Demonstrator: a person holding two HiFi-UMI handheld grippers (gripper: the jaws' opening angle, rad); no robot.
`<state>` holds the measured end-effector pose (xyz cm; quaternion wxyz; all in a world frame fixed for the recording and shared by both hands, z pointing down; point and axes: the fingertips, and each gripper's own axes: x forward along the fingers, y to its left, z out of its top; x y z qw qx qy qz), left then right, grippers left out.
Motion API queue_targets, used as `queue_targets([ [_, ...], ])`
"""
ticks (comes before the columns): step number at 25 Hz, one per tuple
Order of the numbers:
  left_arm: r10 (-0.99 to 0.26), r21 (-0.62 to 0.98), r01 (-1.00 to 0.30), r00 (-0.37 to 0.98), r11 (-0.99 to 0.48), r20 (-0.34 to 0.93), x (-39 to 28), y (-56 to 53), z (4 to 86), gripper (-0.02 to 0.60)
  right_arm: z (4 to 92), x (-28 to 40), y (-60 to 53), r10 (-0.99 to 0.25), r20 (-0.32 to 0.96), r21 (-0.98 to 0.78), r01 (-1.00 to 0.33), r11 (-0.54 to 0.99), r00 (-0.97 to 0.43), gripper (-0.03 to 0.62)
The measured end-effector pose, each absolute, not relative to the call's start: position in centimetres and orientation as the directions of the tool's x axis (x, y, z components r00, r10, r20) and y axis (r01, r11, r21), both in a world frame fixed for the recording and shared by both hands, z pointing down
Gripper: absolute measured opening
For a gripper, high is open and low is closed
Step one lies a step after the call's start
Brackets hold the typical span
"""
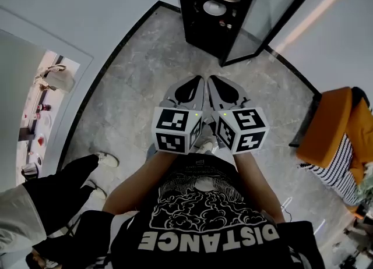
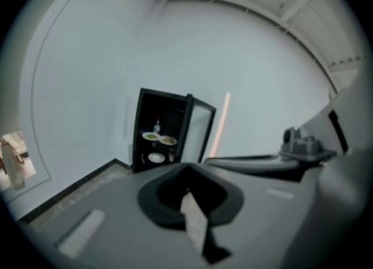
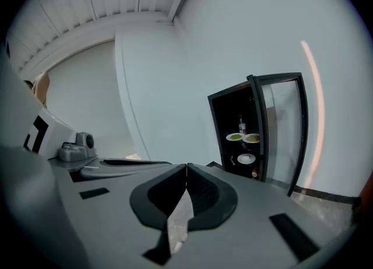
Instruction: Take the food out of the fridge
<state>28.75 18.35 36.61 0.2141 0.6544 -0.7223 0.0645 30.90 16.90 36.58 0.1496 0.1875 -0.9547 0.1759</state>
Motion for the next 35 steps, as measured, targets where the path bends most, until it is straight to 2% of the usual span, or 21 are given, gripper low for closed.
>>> queue_targets([
  [13,-0.915,0.217,-0.971,-0.005,0.101,0.404,17.9,14.1,37.7,0.001,37.7,20.2,13.0,-0.331,0.386,-0.278,-0.451,0.848,-0.861,0.003],
  [22,-0.917,0.239,-0.971,0.099,-0.004,0.387,11.0,11.1,37.0,0.0,37.1,13.3,10.5,-0.412,0.398,-0.279,-0.536,0.797,-0.82,0.003],
  [35,-0.918,0.261,-0.964,0.154,-0.058,0.365,3.4,9.6,36.7,0.002,37.2,6.1,8.9,-0.46,0.403,-0.304,-0.59,0.748,-0.791,0.003],
])
